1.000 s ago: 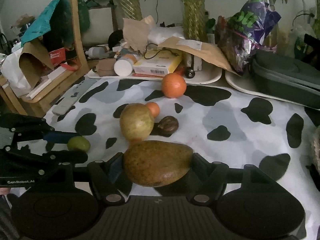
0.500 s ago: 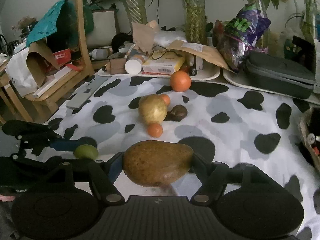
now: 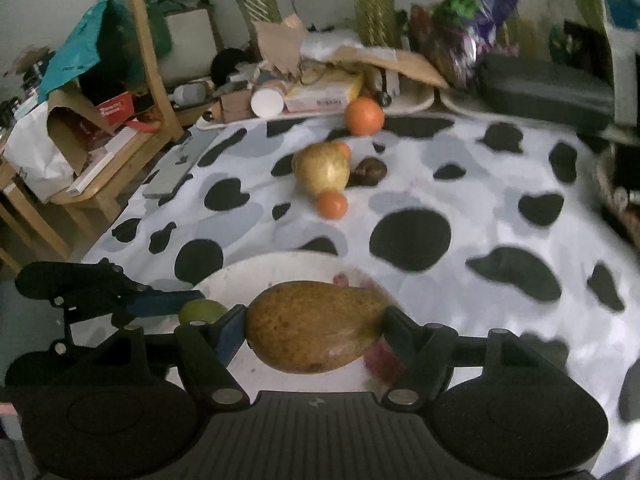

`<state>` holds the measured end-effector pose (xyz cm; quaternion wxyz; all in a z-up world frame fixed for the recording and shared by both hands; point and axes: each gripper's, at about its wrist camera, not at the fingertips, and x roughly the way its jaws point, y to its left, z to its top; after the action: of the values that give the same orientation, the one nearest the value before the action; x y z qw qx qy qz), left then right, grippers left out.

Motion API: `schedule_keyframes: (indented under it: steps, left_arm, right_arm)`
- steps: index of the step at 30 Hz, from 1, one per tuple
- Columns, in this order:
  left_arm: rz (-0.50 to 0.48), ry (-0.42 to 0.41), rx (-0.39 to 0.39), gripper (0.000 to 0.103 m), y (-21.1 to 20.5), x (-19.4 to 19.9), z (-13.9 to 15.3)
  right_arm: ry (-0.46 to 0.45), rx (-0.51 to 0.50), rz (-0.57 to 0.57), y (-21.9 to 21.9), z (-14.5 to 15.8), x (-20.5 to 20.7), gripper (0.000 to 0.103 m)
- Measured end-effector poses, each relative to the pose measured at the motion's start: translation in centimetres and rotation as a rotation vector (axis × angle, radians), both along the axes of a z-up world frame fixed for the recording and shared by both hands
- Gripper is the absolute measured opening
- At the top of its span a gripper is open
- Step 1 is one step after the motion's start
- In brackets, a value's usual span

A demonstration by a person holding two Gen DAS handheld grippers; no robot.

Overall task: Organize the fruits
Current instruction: 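Carry both fruits to the plate and lower the brown fruit with the right gripper, then lower the green lime onto the plate and open the left gripper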

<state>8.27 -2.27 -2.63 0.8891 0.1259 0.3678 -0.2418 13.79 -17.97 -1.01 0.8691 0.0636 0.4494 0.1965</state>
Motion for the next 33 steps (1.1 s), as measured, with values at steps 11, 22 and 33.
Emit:
schedule_keyframes:
  steps: [11, 22, 33]
  left_arm:
    - [-0.008, 0.023, 0.024, 0.031, -0.2, 0.3, -0.6]
    - [0.005, 0.061, 0.03, 0.032, -0.4, 0.8, -1.1]
    - [-0.017, 0.089, 0.012, 0.058, -0.6, 0.6, -1.0]
  right_arm:
    - [0.187, 0.13, -0.215, -0.5, -2.2, 2.3, 0.075]
    - [0.231, 0.182, -0.236, 0.6, -2.6, 2.8, 0.092]
    - [0.127, 0.144, -0.171, 0.4, -0.8, 1.6, 0.103]
